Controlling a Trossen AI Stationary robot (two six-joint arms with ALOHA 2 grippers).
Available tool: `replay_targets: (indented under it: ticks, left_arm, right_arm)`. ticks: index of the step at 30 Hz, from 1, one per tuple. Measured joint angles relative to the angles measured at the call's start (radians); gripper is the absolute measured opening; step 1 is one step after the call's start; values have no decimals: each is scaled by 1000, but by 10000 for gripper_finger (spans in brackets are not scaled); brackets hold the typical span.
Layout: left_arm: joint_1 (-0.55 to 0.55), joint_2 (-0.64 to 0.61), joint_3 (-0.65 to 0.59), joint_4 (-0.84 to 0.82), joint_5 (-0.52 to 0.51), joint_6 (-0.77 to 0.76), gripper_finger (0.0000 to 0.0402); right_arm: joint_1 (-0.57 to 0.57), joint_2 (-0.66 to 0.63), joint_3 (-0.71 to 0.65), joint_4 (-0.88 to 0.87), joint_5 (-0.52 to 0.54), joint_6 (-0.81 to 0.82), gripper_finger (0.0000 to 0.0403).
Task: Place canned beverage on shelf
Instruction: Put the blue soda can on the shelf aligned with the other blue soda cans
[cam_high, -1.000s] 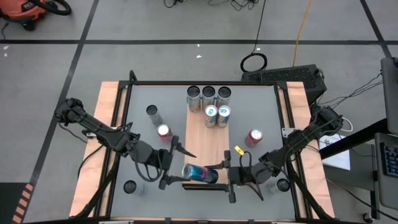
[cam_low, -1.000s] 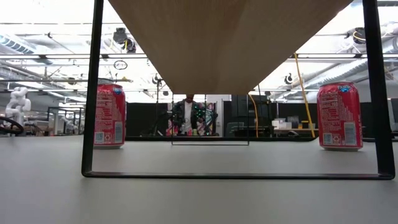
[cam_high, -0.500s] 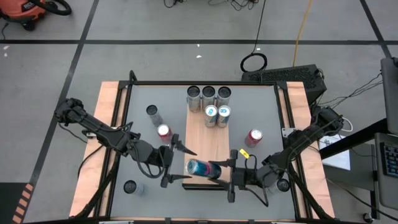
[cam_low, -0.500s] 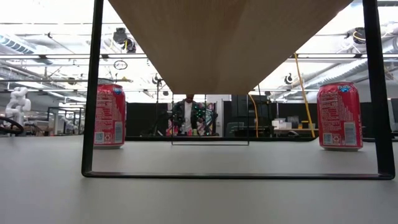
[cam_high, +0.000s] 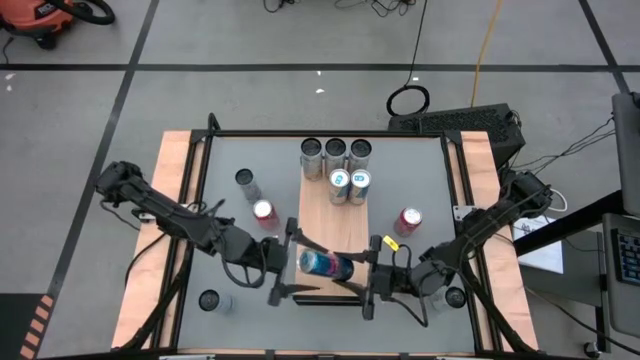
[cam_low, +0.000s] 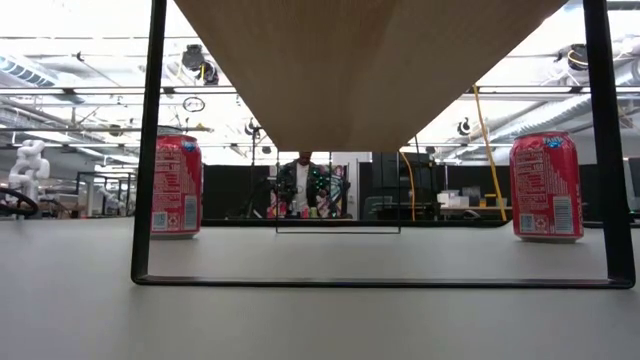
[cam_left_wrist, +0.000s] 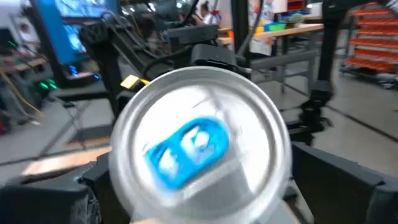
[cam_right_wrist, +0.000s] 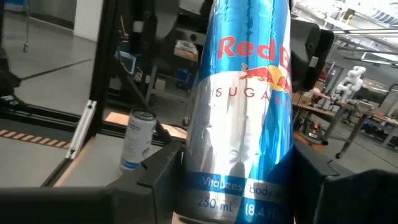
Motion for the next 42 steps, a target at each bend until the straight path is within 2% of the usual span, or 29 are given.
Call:
replay_targets:
  ticks: [5,9,14,22,42]
  left_arm:
    - [-1,25,-2,58,-53,13,377]
    - [-3,15,-2,54,-105,-68,377]
    - [-7,-21,-2,41,-181,-193,377]
    - [-7,-23,-2,12,-202,-166,376]
    - [-12,-60,-1,-70,-186,-162,258]
  right_arm:
    - [-6,0,0,-4,6,-7,187]
    - [-6,0,0,-5,14,-28,187]
    - [-6,0,0,-5,106,-72,187]
    - [-5,0,0,2,106,-104,187]
    - [-5,0,0,2,105,-110,187]
